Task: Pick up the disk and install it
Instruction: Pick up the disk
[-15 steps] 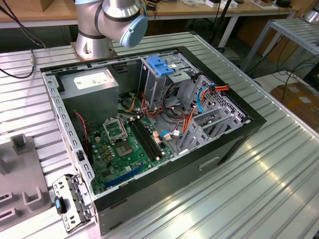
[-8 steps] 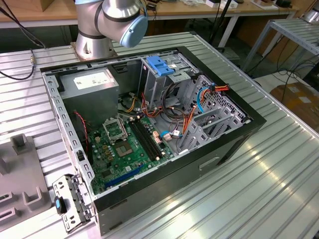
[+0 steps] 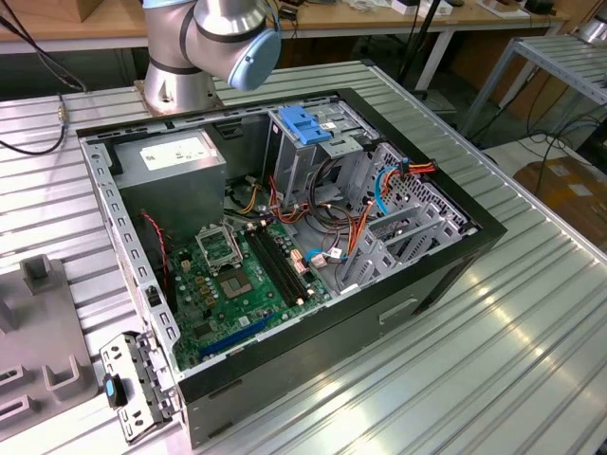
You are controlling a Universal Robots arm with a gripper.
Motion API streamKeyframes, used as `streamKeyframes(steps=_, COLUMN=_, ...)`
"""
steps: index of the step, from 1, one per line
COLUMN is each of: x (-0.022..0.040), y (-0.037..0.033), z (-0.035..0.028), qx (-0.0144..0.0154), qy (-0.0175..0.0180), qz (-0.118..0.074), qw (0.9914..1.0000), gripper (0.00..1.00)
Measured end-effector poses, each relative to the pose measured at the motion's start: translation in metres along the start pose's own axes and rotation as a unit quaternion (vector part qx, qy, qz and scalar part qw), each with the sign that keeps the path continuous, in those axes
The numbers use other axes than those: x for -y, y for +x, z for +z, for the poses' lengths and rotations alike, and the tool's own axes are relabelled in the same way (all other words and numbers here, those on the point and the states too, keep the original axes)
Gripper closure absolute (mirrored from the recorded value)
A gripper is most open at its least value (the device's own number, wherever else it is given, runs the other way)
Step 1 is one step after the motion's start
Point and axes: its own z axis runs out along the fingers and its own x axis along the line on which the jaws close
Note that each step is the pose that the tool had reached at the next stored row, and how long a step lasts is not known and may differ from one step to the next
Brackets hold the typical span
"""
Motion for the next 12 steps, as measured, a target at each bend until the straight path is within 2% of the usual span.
streamKeyframes(steps=4, x=0.0, y=0.0, z=0.0002, qx=0.0, qy=0.0008, qz=0.004, qw=0.99999, gripper=0.52)
streamKeyframes(steps=7, x=-0.0001, y=0.0, z=0.0001, qx=0.0, qy=0.0004, qz=0.013, qw=0.99991, gripper=0.52)
streamKeyframes(steps=11, x=-0.0001, y=0.0, z=0.0002, qx=0.0001, qy=0.0002, qz=0.015, qw=0.99989, gripper=0.52)
streamKeyframes(steps=12, x=0.0, y=0.0, z=0.0003, qx=0.0001, qy=-0.0023, qz=0.015, qw=0.99989, gripper=0.52)
